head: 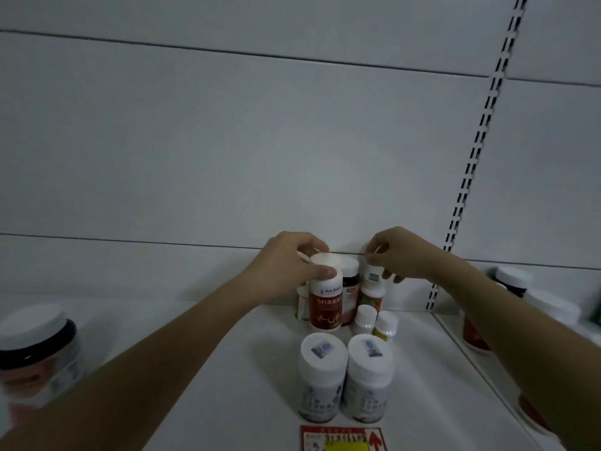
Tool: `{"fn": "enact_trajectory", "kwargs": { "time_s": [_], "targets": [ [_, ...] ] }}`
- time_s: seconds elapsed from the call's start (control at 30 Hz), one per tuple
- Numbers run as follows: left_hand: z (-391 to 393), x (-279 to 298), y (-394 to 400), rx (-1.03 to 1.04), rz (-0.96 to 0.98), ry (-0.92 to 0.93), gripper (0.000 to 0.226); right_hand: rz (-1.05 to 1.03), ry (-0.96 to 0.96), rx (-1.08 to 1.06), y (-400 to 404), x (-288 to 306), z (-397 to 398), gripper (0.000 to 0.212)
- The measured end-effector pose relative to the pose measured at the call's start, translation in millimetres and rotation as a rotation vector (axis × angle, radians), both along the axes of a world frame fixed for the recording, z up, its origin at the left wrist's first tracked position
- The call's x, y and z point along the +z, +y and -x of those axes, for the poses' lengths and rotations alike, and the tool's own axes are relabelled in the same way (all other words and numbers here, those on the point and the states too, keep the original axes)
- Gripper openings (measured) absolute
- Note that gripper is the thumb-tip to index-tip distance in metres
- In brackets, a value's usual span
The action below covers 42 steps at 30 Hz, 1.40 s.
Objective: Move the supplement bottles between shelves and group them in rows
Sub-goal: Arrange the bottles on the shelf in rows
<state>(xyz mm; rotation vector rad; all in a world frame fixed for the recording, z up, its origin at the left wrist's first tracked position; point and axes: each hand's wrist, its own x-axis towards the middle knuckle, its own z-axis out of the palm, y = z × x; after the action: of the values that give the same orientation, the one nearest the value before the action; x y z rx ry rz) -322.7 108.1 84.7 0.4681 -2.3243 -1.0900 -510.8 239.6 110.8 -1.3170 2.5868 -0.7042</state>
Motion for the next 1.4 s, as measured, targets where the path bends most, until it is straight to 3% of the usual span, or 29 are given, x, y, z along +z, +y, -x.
{"fn": "enact_trajectory", "kwargs": {
  "time_s": [0.23,0.43,0.57,0.73,0.83,1.0,1.17,1.23,1.4],
  "targets": [
    [-17,25,-11,-0.024,-0.172,0.078,0.029,-0.061,0.024,-0.015,5,-6,-1,0.013],
    [-29,29,-11,0.011,-0.150,0.061,0.032,0.206,0.012,0.088,-2,-1,-14,0.012],
    [-42,38,-12,0.022,-0.151,0.071,0.032,0.231,-0.013,0.167,-11,10,-32,0.016],
    [-52,51,-13,0.031,-0.174,0.138,0.032,0.308,-0.289,0.415,-14,26,-61,0.022],
    [-54,59,-13,0.041,-0.214,0.231,0.029,0.308,-0.349,0.503,-15,31,-72,0.031],
    [-49,70,-2,-0.012,-0.279,0.371,0.034,0.397,-0.429,0.486,-10,31,-80,0.040],
    [-44,63,10,-0.124,-0.254,0.228,0.073,0.573,-0.532,0.411,10,36,-73,0.039],
    [-39,57,16,-0.169,-0.216,0.137,0.073,0.587,-0.556,0.393,18,39,-69,0.041],
    [-18,48,27,-0.192,-0.172,0.204,0.068,0.549,-0.398,0.352,39,54,-60,0.044]
  ]
}}
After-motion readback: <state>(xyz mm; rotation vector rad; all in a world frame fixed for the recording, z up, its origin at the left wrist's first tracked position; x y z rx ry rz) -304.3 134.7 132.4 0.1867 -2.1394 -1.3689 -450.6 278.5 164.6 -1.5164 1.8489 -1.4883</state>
